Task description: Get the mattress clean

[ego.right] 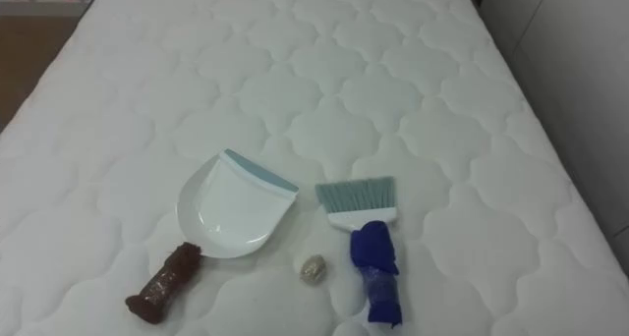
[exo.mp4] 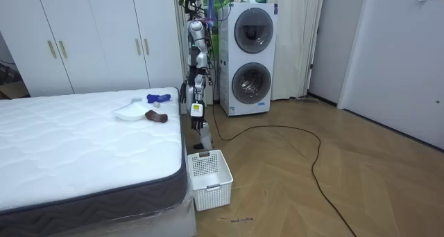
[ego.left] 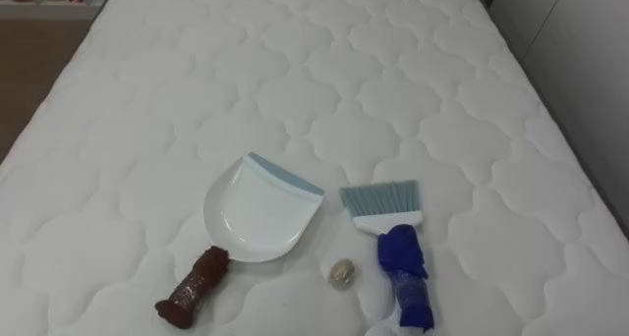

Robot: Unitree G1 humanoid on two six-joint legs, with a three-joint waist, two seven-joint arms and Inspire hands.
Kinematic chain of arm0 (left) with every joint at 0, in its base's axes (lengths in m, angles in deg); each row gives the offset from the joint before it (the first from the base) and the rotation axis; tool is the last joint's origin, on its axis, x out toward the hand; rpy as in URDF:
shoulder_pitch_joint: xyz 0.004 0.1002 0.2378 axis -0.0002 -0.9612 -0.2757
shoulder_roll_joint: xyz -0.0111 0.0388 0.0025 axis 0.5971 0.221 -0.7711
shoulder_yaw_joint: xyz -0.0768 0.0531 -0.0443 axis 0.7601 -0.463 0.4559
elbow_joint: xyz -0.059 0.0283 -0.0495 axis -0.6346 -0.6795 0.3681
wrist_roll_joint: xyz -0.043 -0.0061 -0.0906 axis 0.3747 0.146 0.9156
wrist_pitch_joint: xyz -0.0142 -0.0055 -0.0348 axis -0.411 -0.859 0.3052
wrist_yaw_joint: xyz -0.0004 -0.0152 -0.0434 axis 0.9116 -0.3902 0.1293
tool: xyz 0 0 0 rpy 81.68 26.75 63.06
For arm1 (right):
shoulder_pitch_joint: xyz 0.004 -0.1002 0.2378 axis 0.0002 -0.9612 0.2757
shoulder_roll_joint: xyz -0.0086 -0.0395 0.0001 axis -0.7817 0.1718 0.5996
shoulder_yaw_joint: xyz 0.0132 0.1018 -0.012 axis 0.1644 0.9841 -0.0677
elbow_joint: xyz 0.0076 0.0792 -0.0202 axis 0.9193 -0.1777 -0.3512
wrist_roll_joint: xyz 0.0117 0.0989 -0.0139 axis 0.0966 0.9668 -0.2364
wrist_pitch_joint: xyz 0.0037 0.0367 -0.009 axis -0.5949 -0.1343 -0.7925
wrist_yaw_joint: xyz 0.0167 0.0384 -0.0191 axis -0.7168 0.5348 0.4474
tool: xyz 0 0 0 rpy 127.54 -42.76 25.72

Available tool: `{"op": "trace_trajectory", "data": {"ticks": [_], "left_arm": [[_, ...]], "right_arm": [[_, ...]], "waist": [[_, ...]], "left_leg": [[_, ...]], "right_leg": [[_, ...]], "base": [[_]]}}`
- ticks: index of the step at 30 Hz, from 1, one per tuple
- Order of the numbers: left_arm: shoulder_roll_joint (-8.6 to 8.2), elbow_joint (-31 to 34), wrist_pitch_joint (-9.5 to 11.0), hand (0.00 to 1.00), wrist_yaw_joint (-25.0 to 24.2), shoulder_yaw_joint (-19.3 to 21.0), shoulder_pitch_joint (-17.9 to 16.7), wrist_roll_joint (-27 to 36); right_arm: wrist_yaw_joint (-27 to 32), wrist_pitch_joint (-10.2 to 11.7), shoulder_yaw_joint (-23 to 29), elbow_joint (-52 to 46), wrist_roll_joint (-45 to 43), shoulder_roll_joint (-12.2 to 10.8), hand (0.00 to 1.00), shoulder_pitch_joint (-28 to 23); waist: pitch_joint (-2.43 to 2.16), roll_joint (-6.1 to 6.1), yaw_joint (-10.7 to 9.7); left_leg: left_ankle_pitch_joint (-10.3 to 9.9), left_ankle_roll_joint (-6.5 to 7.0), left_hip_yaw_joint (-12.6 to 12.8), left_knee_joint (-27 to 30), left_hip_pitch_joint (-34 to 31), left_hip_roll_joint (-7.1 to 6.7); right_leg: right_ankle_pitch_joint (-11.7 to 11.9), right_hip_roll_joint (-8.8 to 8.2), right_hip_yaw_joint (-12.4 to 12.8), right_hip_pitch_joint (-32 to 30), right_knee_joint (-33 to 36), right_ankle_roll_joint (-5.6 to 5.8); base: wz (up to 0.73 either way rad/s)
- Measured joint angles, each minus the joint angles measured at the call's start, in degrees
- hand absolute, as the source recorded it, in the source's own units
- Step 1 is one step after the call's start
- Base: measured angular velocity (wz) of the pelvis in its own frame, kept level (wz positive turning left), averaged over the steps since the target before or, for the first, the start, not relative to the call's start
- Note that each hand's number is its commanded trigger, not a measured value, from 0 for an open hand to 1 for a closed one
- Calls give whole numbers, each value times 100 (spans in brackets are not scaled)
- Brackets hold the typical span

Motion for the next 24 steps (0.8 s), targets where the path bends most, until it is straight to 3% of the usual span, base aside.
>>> {"op": "trace_trajectory", "data": {"ticks": [18, 24], "left_arm": [[1, 0, 77, 0, -33, 31, 20, 51], [-3, 13, 188, 0, 449, 255, 3, 566]], "right_arm": [[20, 5, 49, 4, -23, 0, 0, 3], [21, 5, 48, -1, -22, -3, 0, 2]], "waist": [[1, 8, -3], [3, 3, -7]], "left_leg": [[0, 0, -4, 9, -5, -1], [0, 0, -49, 10, -21, -7]], "right_leg": [[0, -2, -5, 1, -1, 0], [-1, -4, -16, 0, -8, 1]], "base": [[0], [0]]}}
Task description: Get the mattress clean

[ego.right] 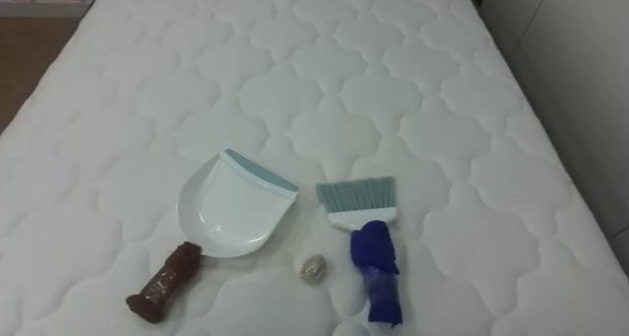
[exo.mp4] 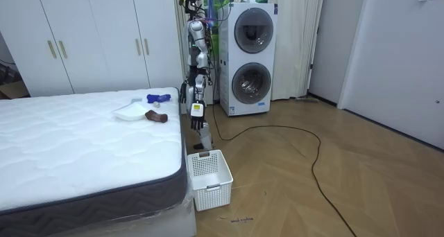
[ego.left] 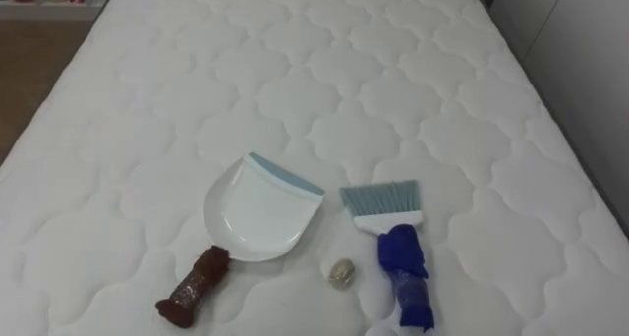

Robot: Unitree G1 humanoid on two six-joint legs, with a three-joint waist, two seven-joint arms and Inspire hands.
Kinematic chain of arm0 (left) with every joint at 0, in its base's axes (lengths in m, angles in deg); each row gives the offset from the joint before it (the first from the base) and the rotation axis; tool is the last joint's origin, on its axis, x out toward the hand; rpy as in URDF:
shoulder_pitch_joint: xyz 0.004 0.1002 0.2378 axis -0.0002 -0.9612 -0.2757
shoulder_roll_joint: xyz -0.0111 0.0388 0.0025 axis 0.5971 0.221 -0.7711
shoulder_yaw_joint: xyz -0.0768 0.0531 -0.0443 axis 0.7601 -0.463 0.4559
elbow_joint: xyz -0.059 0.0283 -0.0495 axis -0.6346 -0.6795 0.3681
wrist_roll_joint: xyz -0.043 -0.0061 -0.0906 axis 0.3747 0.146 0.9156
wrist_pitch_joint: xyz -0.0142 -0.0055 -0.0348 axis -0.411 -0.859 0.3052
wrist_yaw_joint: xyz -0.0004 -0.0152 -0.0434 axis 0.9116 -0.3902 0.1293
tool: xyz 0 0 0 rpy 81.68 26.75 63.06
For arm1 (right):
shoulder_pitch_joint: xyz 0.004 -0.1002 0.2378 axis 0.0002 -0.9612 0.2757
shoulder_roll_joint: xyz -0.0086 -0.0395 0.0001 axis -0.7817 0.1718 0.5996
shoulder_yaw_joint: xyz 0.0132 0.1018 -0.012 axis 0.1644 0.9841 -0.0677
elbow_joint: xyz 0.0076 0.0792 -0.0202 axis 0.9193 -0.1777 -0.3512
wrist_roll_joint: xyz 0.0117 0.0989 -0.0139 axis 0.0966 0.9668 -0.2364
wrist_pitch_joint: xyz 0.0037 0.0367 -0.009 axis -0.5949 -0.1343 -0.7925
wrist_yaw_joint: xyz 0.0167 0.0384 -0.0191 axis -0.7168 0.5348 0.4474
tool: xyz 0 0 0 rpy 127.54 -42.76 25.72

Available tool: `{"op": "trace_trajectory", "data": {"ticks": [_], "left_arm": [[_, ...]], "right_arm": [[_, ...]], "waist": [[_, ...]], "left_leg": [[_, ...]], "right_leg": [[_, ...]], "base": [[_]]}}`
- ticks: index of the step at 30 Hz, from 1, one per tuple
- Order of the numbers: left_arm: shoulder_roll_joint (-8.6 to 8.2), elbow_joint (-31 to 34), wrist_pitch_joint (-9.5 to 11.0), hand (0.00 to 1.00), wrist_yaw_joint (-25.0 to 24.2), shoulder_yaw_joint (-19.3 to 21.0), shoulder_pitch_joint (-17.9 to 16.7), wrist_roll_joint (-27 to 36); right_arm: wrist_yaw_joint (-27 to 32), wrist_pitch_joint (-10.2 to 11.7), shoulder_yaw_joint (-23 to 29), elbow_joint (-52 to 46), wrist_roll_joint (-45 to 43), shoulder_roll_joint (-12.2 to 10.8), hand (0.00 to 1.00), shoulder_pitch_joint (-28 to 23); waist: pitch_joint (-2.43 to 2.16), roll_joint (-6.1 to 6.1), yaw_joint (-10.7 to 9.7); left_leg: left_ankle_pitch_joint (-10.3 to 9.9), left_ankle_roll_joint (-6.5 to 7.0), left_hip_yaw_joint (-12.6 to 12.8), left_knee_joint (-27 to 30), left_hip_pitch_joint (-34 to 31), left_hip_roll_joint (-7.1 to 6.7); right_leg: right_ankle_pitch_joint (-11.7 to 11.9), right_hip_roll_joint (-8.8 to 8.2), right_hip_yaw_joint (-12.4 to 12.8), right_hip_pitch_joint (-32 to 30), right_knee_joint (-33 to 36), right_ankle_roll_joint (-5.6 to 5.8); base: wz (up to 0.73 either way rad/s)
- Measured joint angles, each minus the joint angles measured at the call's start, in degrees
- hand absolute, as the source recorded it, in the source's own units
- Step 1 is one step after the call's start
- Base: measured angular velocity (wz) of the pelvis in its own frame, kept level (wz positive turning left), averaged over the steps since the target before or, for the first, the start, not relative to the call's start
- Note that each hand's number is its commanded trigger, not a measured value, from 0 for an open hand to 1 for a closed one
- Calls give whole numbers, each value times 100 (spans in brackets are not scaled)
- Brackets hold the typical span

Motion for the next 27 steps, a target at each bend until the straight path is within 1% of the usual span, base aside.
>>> {"op": "trace_trajectory", "data": {"ticks": [2, 5, 6, 7, 8, 10, 11, 13, 15, 16, 17, 19, 20, 22, 25, 27], "left_arm": [[3, 2, 73, 0, 210, 175, -2, 93], [26, 17, 196, 0, 530, 395, 3, 669], [14, 101, 222, 0, 664, 534, 1, 963], [11, 240, 274, 0, 833, 642, 2, 1230], [10, 290, 335, 0, 919, 720, 10, 1321], [35, 497, 635, 0, 1315, 856, 32, 1694], [35, 567, 693, 0, 1395, 894, 38, 1746], [32, 988, 867, 0, 1690, 898, 43, 1977], [23, 1355, 999, 0, 1916, 893, 46, 2024], [20, 1587, 1116, 0, 2114, 878, 48, 2037], [14, 1710, 1161, 0, 2212, 872, 50, 2043], [6, 2061, 1400, 0, 2592, 808, 115, 1941], [8, 2133, 1445, 0, 2672, 782, 131, 1906], [7, 2471, 1638, 0, 2959, 633, 138, 1780], [10, 2595, 1855, 0, 3243, 455, 230, 1726], [17, 2595, 1927, 0, 3318, 342, 270, 1677]], "right_arm": [[0, 0, 23, 5, -27, -2, 0, 0], [1, 5, 70, 15, -49, -12, 0, 1], [4, 8, 83, 15, -48, -20, 0, 0], [6, 13, 105, 14, -78, -25, 0, 0], [6, 15, 111, 15, -108, -25, 0, 1], [6, 59, 125, 18, -245, -24, 0, 0], [6, 69, 133, 23, -245, -25, 0, 1], [6, 93, 141, 49, -245, -26, 0, 6], [6, 111, 165, 69, -249, -26, 0, 11], [8, 115, 166, 68, -249, -26, 0, 10], [9, 118, 166, 69, -249, -26, 0, 10], [8, 156, 185, 84, -248, -26, 0, 4], [7, 164, 185, 83, -248, -26, 0, 4], [6, 195, 187, 75, -249, -27, 0, 5], [6, 235, 185, 77, -249, -26, 0, 4], [5, 250, 162, 82, -248, -27, 0, 4]], "waist": [[-4, -8, -6], [-5, -7, -6], [-6, -12, -6], [-31, 21, 2], [-23, 6, 9], [-26, 14, 25], [-25, 14, 23], [-32, 26, 22], [-32, 35, 32], [-34, 41, 20], [-34, 43, 19], [-34, 43, 20], [-35, 47, 19], [-39, 54, 14], [-37, 57, 3], [-37, 57, -4]], "left_leg": [[0, 0, -17, 0, -9, -3], [0, 0, -19, -4, -10, -4], [0, 0, -19, -6, -10, -4], [1, 1, -17, -5, -7, -4], [1, 1, -15, -5, -4, -4], [1, 1, 10, -6, 4, -4], [1, 1, 12, -6, 3, -4], [1, 1, 7, -7, 2, -4], [2, 1, 0, -7, 3, -3], [2, 1, -4, -2, 4, -3], [2, 1, -4, -1, 5, -2], [2, 1, -9, -2, 2, -4], [1, 1, -13, -2, -3, -4], [1, 1, -14, -1, -35, -6], [1, 1, -17, 4, -60, -6], [1, 1, -22, 5, -66, -6]], "right_leg": [[-2, -3, -17, 0, -4, 1], [-5, -3, -14, 0, -9, 2], [-5, -3, -13, -1, -12, 2], [-5, -2, -6, -4, -8, 2], [-5, -2, -3, -6, -3, 2], [-4, -3, 16, -8, 3, 2], [-4, -4, 16, -11, 5, 2], [-4, -5, 4, -10, 7, 2], [-4, -1, 7, -8, 7, 2], [-4, -1, 4, -7, 7, 1], [-4, -1, 4, -8, 7, 1], [-4, -1, 6, -14, 7, 1], [-4, -1, 2, -15, 7, 1], [-3, -1, -7, -49, 9, 1], [-3, 0, -11, -65, 7, 1], [-2, 0, -15, -67, 7, 2]], "base": [[4], [0], [0], [0], [0], [-4], [-3], [0], [0], [0], [0], [0], [0], [0], [0], [0]]}}
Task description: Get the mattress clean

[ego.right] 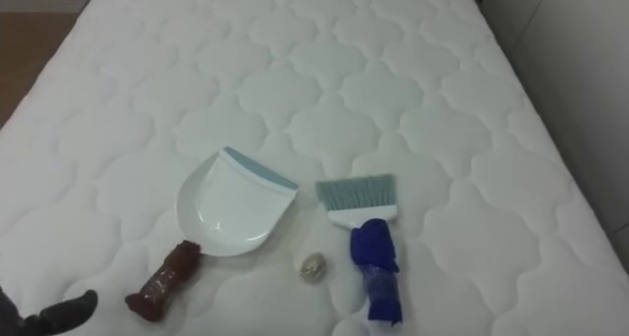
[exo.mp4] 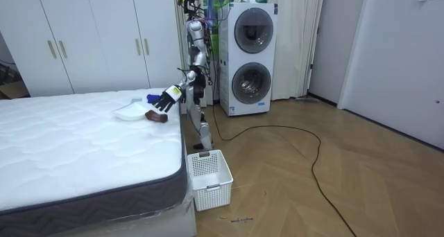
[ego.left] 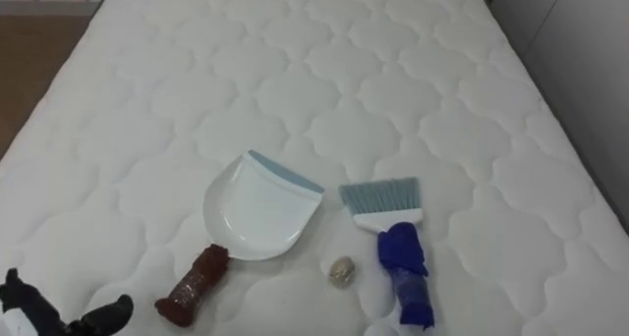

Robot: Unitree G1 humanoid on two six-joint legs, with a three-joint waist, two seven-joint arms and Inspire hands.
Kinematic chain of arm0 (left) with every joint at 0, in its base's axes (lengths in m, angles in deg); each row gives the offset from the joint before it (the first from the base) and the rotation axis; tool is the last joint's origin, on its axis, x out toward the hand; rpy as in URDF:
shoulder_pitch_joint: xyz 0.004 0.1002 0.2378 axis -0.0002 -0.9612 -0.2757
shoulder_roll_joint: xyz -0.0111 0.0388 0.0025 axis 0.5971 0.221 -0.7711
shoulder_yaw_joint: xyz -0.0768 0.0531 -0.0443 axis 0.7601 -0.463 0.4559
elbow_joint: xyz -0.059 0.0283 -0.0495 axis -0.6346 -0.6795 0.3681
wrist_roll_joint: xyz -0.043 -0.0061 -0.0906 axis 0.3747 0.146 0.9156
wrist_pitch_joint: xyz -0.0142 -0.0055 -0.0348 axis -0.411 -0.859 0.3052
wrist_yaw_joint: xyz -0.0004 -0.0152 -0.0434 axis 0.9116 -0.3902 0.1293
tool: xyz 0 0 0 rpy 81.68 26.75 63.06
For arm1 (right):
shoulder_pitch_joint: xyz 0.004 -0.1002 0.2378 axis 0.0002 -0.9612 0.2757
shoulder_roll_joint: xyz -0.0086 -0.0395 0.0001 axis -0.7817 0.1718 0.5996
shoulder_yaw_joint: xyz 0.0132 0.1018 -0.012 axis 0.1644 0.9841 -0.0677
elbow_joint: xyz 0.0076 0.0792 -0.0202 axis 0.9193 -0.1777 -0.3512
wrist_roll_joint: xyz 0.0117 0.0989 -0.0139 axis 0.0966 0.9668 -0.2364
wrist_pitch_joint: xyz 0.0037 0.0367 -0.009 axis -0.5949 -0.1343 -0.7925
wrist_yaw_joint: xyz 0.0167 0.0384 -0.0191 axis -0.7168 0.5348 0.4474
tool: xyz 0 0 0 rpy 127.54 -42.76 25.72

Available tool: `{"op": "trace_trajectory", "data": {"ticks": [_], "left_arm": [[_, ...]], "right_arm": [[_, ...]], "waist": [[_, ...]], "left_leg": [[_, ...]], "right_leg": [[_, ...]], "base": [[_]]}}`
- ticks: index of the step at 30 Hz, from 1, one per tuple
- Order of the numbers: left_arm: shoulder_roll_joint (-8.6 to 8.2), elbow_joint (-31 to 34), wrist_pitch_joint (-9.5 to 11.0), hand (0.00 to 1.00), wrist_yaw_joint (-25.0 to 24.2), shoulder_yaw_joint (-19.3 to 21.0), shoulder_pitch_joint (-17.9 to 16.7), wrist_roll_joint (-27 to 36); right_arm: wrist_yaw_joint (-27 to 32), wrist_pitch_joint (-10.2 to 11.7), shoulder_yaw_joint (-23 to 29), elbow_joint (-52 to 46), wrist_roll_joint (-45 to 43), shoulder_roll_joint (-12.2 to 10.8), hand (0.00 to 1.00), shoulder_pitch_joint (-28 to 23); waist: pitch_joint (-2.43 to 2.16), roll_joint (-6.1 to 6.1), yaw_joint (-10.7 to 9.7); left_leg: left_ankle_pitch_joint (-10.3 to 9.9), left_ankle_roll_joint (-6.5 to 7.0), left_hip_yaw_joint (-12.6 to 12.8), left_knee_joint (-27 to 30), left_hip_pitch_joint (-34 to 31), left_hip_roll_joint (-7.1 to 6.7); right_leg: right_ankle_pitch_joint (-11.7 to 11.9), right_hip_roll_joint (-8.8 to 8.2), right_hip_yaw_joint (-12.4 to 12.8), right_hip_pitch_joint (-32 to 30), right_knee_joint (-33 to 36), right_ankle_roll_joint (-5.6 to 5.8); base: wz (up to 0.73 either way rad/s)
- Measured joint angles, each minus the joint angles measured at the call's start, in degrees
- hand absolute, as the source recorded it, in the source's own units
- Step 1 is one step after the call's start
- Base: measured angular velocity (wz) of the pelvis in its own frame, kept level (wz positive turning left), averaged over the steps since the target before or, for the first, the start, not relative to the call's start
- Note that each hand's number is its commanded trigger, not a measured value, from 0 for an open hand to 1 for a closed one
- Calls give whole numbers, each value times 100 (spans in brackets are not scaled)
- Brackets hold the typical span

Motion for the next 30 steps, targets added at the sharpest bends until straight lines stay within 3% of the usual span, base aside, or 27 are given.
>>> {"op": "trace_trajectory", "data": {"ticks": [6, 10, 19, 23, 27, 30], "left_arm": [[54, 0, 132, 0, 31, -400, 62, -1], [208, -1, 133, 0, -18, -767, 59, 53], [227, -7, 131, 0, -433, -1122, 63, 38], [229, -6, 130, 0, -621, -1163, 70, -8], [233, 11, 130, 0, -650, -1224, 116, -23], [262, -8, 131, 0, -657, -1387, 250, -58]], "right_arm": [[-2, 60, -17, 6, 12, 0, 0, 0], [-4, 68, -73, 6, 105, 0, 0, 7], [-6, 71, -225, 125, 249, -1, 0, 134], [-10, 71, -224, 129, 242, -1, 0, 153], [-8, 146, -225, 129, 209, 10, 0, 211], [-8, 185, -327, 142, 213, 38, 0, 222]], "waist": [[12, 17, -57], [19, 8, -147], [59, -58, -200], [59, -48, -224], [8, 2, -323], [24, 31, -344]], "left_leg": [[1, -1, -22, 13, -15, 0], [4, -3, -53, 2, -9, -5], [3, -3, -64, -16, -33, -5], [3, -3, -66, -25, -50, 0], [4, -2, -70, 57, -226, -1], [3, -2, -84, 64, -249, -1]], "right_leg": [[1, -1, -19, 7, 1, -1], [1, -1, -18, 13, 0, -1], [1, 1, -6, -16, -4, -1], [1, 6, -13, -33, -2, -1], [5, 1, -6, -202, 40, -7], [6, -1, -24, -212, 35, -9]], "base": [[1], [0], [0], [0], [0], [0]]}}
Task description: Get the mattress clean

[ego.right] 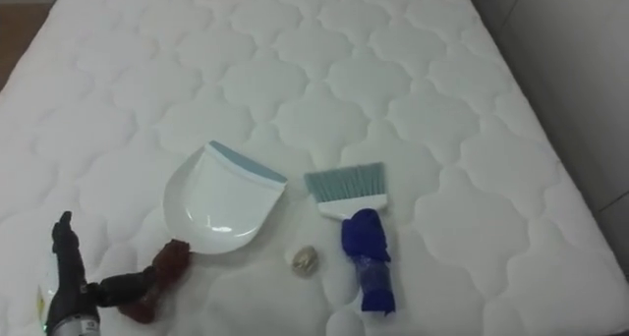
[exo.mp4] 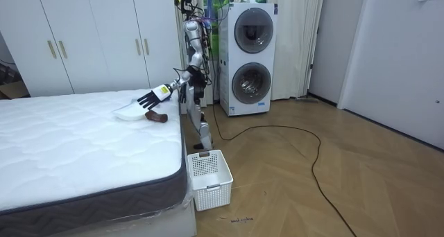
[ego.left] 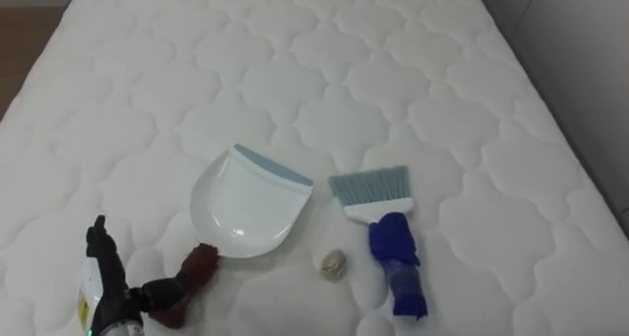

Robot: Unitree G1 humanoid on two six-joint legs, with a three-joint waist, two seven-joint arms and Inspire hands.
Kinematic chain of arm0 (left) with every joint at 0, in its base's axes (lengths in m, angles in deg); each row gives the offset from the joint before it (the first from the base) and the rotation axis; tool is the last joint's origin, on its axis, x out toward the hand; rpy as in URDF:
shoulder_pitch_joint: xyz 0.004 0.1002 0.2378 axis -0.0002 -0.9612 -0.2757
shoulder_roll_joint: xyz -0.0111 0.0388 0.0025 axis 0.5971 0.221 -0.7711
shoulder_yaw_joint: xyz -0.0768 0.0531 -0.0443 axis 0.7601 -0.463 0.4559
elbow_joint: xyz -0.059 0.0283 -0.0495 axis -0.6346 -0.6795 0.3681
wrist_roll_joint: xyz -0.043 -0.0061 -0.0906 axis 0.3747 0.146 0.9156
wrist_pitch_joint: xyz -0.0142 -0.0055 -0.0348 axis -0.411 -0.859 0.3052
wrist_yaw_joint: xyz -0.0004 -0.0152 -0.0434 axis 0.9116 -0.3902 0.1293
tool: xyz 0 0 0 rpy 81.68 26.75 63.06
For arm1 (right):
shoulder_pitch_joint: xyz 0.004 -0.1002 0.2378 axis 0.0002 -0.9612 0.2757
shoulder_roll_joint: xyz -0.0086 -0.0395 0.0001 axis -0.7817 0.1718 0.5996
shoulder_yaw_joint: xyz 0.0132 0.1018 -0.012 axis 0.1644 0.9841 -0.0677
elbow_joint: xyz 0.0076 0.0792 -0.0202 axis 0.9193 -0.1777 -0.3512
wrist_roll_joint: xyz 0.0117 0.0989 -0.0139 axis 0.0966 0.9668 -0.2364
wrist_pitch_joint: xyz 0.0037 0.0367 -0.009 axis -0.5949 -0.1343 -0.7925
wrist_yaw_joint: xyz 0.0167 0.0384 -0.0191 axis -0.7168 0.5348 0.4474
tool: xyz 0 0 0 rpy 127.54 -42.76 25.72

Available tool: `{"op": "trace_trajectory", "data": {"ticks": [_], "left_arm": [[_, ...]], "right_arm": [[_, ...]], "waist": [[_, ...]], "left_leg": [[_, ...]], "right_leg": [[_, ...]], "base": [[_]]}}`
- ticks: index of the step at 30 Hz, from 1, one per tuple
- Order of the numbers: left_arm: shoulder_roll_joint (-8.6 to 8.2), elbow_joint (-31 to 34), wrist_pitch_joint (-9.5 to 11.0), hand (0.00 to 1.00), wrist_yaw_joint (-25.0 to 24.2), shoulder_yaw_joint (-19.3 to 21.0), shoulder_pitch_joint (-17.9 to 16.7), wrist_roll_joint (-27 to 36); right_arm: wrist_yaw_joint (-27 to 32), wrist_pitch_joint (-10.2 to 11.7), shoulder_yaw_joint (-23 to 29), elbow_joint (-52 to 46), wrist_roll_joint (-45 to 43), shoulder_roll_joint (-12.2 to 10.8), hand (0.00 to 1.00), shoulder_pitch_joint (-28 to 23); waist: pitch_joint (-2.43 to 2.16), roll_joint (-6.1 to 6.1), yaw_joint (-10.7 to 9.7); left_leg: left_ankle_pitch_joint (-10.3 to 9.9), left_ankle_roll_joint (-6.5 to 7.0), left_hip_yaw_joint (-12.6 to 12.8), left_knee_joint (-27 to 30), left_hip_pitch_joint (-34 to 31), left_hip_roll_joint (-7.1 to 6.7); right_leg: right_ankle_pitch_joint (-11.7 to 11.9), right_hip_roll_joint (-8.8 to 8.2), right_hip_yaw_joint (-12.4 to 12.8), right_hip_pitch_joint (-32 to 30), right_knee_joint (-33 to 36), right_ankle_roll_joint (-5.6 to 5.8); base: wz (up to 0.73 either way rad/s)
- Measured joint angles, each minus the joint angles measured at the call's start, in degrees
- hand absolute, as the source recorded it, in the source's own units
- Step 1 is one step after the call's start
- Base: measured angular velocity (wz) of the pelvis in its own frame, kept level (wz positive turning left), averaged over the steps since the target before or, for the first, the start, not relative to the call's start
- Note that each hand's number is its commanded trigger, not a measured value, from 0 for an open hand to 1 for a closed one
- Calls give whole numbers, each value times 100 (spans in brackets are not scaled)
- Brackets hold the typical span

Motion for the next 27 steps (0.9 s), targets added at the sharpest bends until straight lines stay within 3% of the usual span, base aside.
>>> {"op": "trace_trajectory", "data": {"ticks": [6, 11, 17, 21, 27], "left_arm": [[10, -378, 3, 0, -37, -52, 495, -130], [7, -642, 0, 0, -115, -215, 533, -168], [-20, -920, -7, 0, -111, -294, 680, -164], [-29, -1211, -7, 0, -99, -429, 1033, -172], [-60, -1761, -1, 0, -106, -437, 1413, -170]], "right_arm": [[-5, 38, -100, 21, -61, 35, 0, 150], [4, 63, -245, 43, -61, 67, 0, 254], [37, 94, -498, 269, -93, 106, 0, 539], [181, 96, -626, 291, -84, 154, 0, 625], [350, 172, -631, 326, -88, 162, 0, 734]], "waist": [[-8, 23, -7], [2, 23, 4], [45, 19, -18], [121, 82, -69], [136, 113, -124]], "left_leg": [[6, -4, 13, 109, -277, 10], [7, -4, 23, 135, -479, 13], [12, -3, 13, 233, -816, 12], [14, 0, 7, 248, -958, 10], [18, 4, 12, 341, -1267, 13]], "right_leg": [[21, -3, 19, -314, 107, -31], [25, -6, 31, -543, 150, -36], [31, -20, 39, -880, 217, -44], [30, -31, 17, -1024, 277, -45], [26, -61, -18, -1389, 453, -49]], "base": [[-2], [-1], [0], [0], [-3]]}}
